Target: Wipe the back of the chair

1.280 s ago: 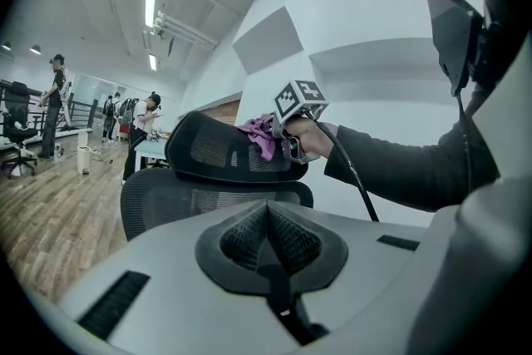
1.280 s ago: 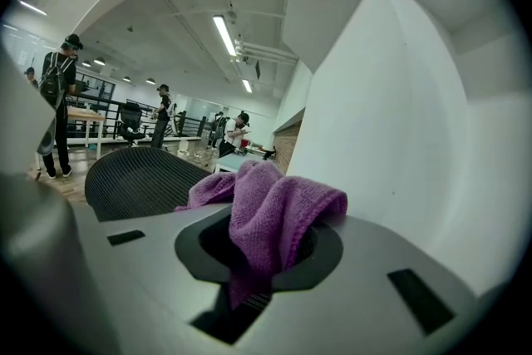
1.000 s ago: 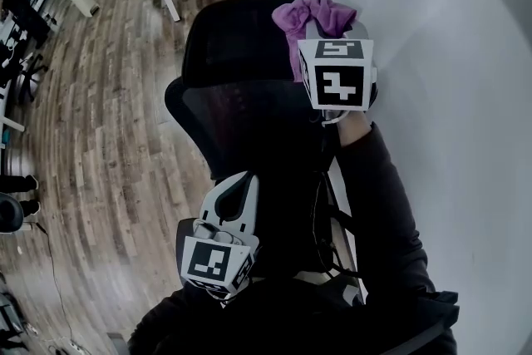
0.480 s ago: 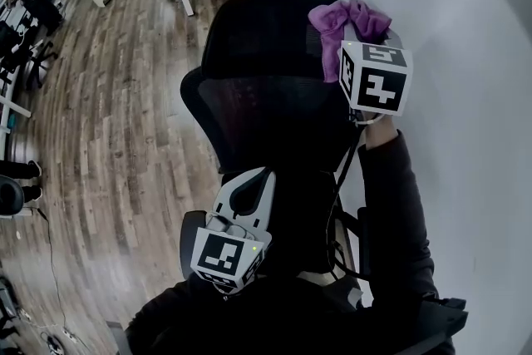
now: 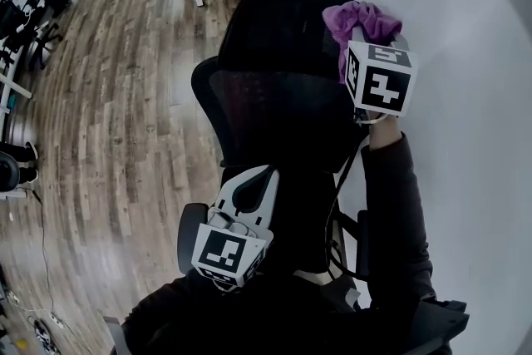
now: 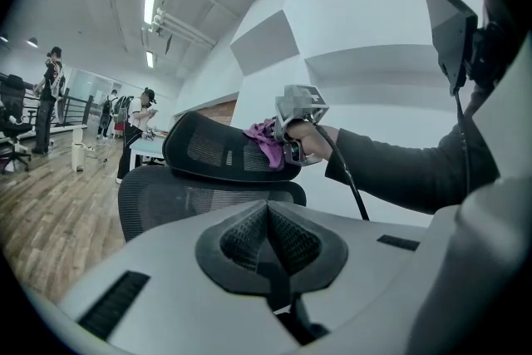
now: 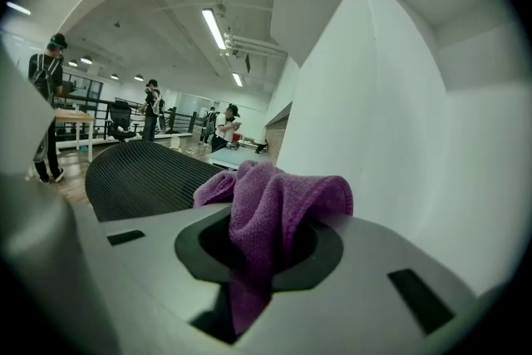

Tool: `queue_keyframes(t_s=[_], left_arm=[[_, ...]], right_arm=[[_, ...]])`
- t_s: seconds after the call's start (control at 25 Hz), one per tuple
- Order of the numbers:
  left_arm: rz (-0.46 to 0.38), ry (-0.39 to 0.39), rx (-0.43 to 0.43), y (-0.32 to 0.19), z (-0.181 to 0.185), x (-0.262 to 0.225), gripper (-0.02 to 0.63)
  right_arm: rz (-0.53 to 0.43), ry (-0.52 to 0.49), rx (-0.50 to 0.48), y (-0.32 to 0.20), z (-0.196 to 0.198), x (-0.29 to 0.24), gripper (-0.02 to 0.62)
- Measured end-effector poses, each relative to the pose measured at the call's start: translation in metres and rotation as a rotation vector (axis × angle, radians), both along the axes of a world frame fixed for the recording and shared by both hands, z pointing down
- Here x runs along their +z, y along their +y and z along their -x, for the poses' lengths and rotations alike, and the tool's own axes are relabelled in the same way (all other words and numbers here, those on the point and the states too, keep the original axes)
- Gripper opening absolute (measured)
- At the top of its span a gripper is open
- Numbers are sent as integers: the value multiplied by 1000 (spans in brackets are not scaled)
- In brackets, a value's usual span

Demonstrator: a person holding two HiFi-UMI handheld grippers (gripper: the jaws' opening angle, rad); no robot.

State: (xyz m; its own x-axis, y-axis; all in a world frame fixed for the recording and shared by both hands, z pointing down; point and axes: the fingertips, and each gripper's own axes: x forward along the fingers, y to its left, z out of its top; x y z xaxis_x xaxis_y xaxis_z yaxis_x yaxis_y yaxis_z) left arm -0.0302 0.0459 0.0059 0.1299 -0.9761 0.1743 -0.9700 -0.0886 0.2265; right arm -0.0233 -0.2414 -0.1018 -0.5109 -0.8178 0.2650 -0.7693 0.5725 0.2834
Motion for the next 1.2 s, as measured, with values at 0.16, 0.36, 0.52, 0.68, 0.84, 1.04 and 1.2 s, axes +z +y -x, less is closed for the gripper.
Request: queue_keyframes(t_s=[0.16,0.36,0.52,0.68,0.84,1.04,1.2], left_arm=[[-4,1,-31,12,12,-2,0],[-1,1,-74,21,27,-2,0],[6,-2,-113,27,38,-5,0],[9,-2,-130,32,42,-1,0],[11,0,-143,35,44,-1,0],[36,-1,-187,46,55,3,0],[28,-4,-208,53,63,5,0]], right_arm=[[18,-12,-26,7,20,4,69],[37,-22,-68,12,45,8,69],[37,-26,-100,17,63,6,69],[40,-35,-130,21,77,9,69],[48,-54,-170,26,89,10,69],[49,-74,-222,40,110,10,69],[54,-90,-264,50,130,10,69]])
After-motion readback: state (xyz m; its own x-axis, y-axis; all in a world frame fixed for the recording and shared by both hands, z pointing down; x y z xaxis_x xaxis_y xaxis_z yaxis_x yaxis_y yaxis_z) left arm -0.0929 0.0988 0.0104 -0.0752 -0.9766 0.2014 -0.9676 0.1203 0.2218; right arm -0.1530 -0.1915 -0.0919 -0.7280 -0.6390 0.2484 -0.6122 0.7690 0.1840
